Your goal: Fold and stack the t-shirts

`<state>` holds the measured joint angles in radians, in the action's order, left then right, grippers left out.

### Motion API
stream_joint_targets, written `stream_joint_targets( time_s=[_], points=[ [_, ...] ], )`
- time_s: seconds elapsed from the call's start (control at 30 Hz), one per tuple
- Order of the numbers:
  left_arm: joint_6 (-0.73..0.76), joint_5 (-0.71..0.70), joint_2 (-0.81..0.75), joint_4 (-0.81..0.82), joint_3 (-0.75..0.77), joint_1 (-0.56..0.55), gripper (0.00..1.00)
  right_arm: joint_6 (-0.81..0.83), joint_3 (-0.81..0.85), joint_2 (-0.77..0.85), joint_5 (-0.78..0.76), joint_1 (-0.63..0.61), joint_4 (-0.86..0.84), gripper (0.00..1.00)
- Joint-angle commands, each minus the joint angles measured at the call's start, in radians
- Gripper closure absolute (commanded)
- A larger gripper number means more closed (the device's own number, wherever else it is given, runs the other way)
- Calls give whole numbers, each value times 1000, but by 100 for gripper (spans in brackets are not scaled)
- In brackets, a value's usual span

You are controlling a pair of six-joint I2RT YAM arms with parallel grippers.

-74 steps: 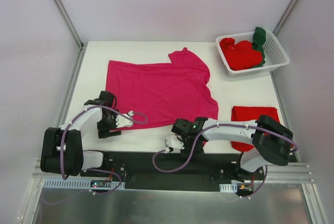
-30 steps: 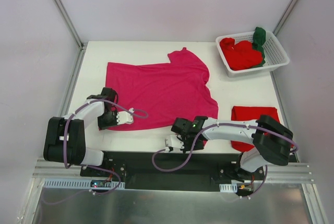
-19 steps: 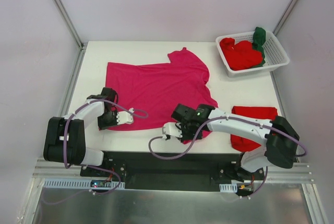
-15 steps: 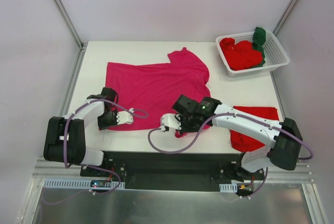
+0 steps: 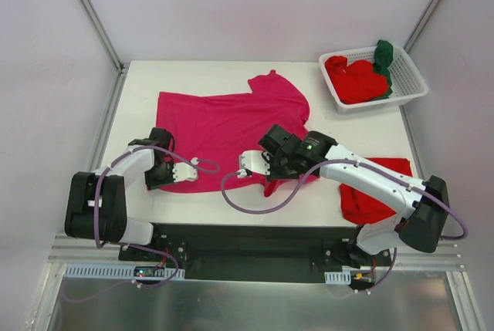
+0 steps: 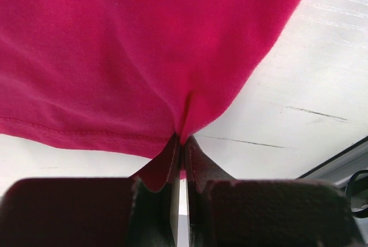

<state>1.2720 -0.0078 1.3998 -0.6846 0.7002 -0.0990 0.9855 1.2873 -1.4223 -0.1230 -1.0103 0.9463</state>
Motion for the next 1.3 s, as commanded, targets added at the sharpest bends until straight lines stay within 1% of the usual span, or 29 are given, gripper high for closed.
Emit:
stream_joint_targets(
  time_s=[0.0, 0.33, 0.63, 0.73, 0.83, 0.87, 0.93, 1.27],
  points=[
    [12, 31, -39, -3, -14, -10, 100, 47, 69, -9, -72, 15, -64, 99],
    [-2, 22, -55, -3, -22, -10, 100, 110, 107, -63, -121, 64, -162, 99],
    [-32, 12, -47, -1, 2, -8, 100, 116, 107, -76, -119, 82, -236, 99],
    [-54, 12, -33, -1, 15, -8, 100, 111, 106, -86, -96, 84, -265, 99],
    [-53, 12, -35, 0, 18, -8, 100, 111, 153, -134, -104, 84, -277, 99],
    [-53, -13, -32, 2, 19, -8, 100, 111, 167, -150, -107, 84, -279, 99],
    [-53, -20, -25, 2, 25, -8, 100, 119, 194, -176, -106, 88, -293, 99],
    [-51, -72, 1, 17, 59, 8, 100, 168, 256, -236, -104, 102, -317, 99]
  ],
)
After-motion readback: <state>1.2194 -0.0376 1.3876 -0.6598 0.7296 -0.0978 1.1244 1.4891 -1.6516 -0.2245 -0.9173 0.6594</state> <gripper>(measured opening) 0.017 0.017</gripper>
